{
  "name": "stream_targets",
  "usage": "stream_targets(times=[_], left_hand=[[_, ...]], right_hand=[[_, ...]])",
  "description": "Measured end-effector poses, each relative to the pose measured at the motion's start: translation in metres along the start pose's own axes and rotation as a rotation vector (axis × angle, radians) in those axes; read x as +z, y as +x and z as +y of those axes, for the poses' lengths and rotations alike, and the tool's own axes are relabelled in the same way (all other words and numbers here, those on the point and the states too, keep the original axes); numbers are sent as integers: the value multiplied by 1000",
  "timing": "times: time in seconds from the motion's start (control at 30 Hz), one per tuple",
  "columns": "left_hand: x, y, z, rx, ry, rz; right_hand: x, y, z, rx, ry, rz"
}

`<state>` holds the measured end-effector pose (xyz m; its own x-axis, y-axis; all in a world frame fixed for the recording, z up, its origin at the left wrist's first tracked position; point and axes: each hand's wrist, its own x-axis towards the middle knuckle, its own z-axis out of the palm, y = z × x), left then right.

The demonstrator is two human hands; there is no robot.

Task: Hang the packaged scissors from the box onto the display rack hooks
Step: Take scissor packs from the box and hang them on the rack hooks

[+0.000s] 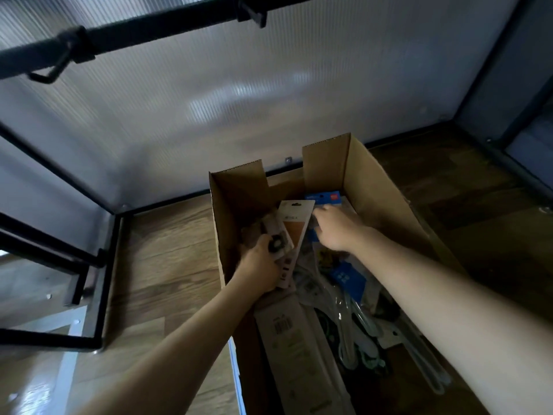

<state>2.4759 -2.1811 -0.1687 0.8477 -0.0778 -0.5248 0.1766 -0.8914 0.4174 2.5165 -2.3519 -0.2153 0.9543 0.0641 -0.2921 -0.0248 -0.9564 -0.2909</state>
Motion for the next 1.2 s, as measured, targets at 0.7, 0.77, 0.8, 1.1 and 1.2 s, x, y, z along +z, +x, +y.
stream_targets(times=[0.7, 0.77, 0.8, 1.1, 1.2], left_hand=[[7, 37, -7, -248, -626, 44], [6, 36, -5, -295, -693, -12], [5, 35, -5, -313, -727, -40], [8, 22, 0, -141, -652, -113], [8, 10, 5, -104, -663, -97]], right_hand=[[9, 53, -11, 368, 445, 89], [5, 49, -2, 389, 561, 97], [5, 46, 2, 402, 635, 98], [-11, 2, 24, 350, 814, 32], [-22, -8, 19, 331, 869, -15]])
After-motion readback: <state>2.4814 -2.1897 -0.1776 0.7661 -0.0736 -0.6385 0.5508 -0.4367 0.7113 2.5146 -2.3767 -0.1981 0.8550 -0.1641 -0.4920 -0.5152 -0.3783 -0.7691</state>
